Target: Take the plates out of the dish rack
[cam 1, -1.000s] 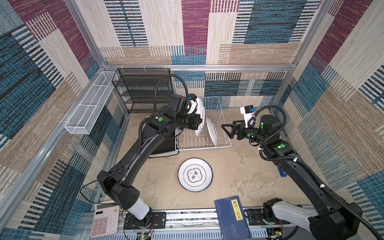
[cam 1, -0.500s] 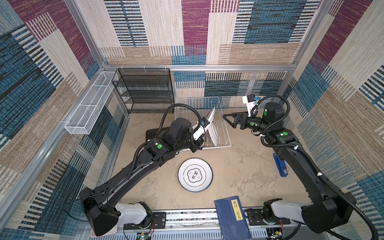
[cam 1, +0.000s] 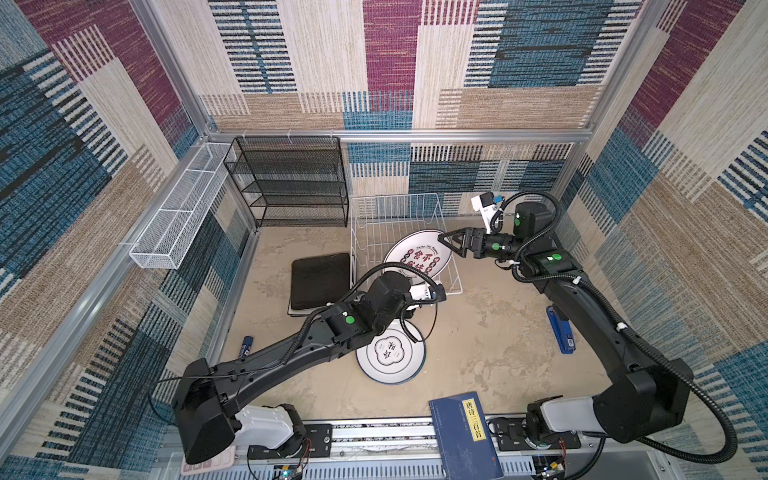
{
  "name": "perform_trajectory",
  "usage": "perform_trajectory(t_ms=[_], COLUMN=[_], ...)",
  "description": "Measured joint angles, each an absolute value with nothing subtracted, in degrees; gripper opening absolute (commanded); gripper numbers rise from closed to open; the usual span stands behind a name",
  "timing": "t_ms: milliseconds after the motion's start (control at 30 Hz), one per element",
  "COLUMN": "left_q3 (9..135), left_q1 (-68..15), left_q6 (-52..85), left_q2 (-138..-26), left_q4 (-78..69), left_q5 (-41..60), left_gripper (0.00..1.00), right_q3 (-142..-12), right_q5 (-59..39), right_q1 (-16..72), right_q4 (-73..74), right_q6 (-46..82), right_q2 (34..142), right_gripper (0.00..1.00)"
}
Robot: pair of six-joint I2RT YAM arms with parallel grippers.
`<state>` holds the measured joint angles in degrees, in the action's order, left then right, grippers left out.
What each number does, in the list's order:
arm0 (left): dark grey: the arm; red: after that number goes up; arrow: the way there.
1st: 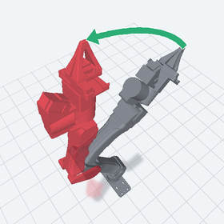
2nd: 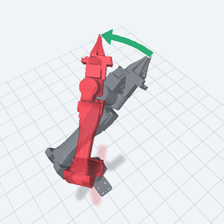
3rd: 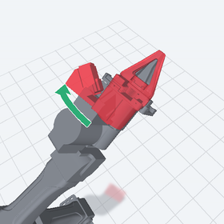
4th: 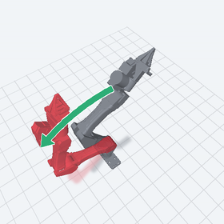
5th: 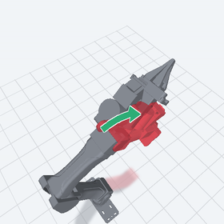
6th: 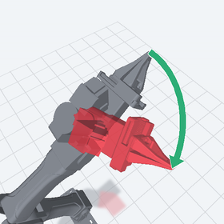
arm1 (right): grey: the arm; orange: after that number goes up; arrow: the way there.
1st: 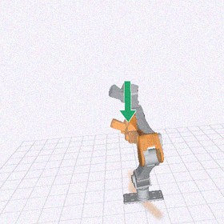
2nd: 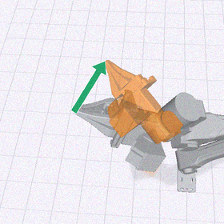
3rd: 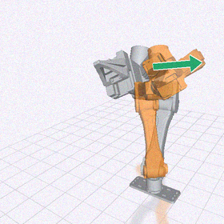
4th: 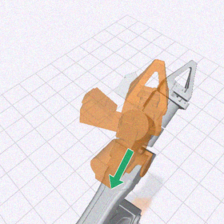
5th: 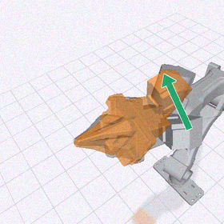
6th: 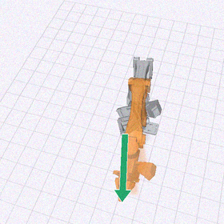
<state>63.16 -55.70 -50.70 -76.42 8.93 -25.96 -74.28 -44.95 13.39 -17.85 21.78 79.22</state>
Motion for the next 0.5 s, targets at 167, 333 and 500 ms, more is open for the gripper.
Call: perform_trajectory(t_ms=[167, 333, 500], left_q3=[58.5, 53.9, 52.5], left_q1=[-57.6, -58.3, -58.7], left_q6=[-62.2, -73.8, -80.3], left_q2=[-77.8, -79.9, -81.2], left_q4=[-2.5, -15.7, -22.6], left_q5=[-31.4, -35.6, -37.8], left_gripper=[0.0, 0.0, 0.0], right_q3=[-73.6, -72.3, -71.7], right_q5=[-44.4, -44.4, -44.6], right_q1=[13.4, 13.4, 13.4], right_q4=[-21.1, -21.9, -21.7], right_q6=[21.7, 21.8, 22.7], right_q2=[81.6, 82.2, 82.4], right_gripper=[0.89, 0.76, 0.53])
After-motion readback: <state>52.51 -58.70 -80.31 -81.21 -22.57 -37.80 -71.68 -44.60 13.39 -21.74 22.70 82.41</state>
